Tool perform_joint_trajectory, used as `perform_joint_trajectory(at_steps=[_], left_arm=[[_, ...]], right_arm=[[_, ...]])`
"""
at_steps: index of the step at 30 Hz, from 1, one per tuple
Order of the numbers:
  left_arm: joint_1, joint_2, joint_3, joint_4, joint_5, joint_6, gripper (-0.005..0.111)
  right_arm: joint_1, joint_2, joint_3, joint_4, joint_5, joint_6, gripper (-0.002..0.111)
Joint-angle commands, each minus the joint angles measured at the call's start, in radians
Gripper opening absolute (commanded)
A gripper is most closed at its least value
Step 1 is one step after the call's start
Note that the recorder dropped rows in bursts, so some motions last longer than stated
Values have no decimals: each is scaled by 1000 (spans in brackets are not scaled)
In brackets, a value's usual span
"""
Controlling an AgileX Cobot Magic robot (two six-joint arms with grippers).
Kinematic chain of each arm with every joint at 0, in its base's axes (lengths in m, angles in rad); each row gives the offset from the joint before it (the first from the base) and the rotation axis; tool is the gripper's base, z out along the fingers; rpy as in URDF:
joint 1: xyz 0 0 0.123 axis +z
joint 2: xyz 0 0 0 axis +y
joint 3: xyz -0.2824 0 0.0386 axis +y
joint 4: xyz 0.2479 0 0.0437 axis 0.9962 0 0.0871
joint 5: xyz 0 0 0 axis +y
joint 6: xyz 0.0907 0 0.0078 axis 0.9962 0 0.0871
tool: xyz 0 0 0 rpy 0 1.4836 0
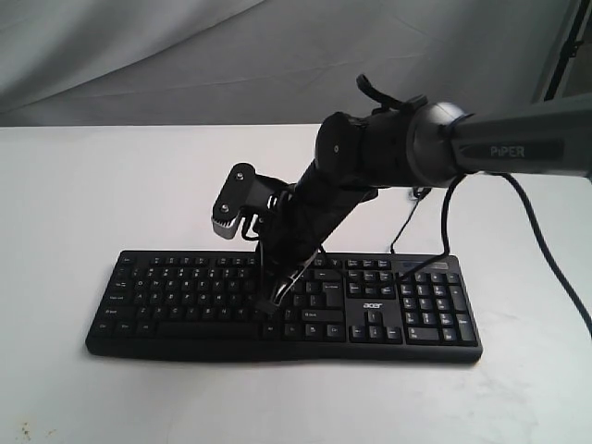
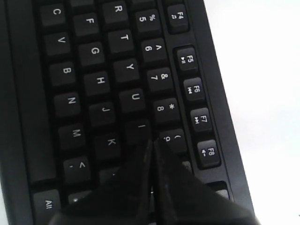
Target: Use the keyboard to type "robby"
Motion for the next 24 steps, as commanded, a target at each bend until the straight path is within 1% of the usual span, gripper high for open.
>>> perform_joint_trajectory(at_steps=[1, 24], left_arm=[[-6, -3, 4, 5, -5, -3, 0], [-6, -3, 4, 5, -5, -3, 0]], right_arm=[[-5, -1, 2, 9, 8, -8, 0], [-5, 28, -3, 16, 16, -26, 0]])
